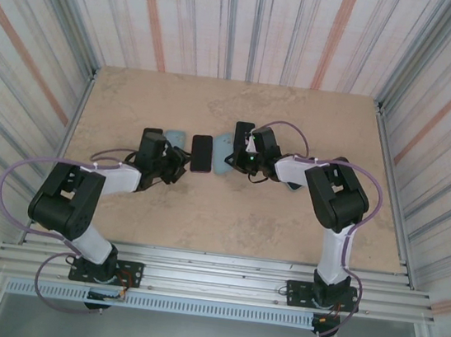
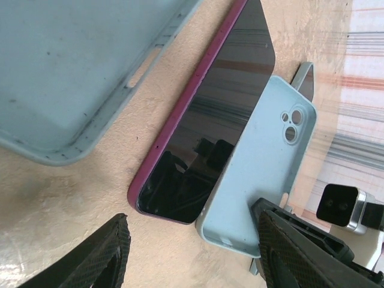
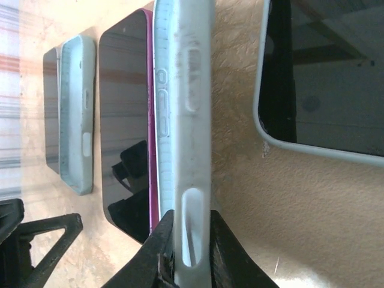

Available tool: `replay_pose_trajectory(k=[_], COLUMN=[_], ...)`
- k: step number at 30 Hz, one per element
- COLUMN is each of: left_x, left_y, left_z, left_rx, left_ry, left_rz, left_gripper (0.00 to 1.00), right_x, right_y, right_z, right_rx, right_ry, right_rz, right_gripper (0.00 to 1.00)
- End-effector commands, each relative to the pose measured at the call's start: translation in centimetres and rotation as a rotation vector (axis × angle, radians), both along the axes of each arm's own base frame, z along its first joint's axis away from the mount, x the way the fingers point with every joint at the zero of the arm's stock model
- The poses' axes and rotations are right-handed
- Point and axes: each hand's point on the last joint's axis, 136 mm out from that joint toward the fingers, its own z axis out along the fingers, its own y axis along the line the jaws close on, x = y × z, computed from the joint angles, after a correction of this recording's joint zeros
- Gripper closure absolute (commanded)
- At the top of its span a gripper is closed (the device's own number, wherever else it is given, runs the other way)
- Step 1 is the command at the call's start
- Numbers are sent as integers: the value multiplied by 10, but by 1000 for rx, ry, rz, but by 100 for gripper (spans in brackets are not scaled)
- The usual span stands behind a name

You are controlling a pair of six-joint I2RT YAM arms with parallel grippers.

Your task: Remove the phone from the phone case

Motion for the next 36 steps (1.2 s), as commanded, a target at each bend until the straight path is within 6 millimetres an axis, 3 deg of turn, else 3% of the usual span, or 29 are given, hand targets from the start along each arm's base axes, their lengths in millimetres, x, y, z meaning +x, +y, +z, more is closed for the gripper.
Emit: replay_pose_trajectory(k=[1,12,18,24,28,32,36], left_x=[3,11,12,12,12,15,17], left_y=[0,-7,-8,-9,-11,-12,-15], left_z=[13,22,20,21,22,25,28], left_rx=[11,11,12,10,6,4,0], left_ry=[-33,-57,-55,-58,-60,-67,-74], left_rz=[-34,-72,-77,-82,-88,-95,-105], left_gripper=[39,39,39,39,39,39,38], right_x=[2,-2,-4,3,5,6,18], right_y=[1,-1,1,-11,-21,-30,-53], right_z=[-7,-4,-1,13,26,38,48], right_rx=[-34,-104,-144,-197,-243,-252,-318], right_ry=[-13,-40,-58,-97,-103,-104,-123], right_rz=[33,87,120,117,115,102,38], right_gripper=[79,57,50,41,29,28,27])
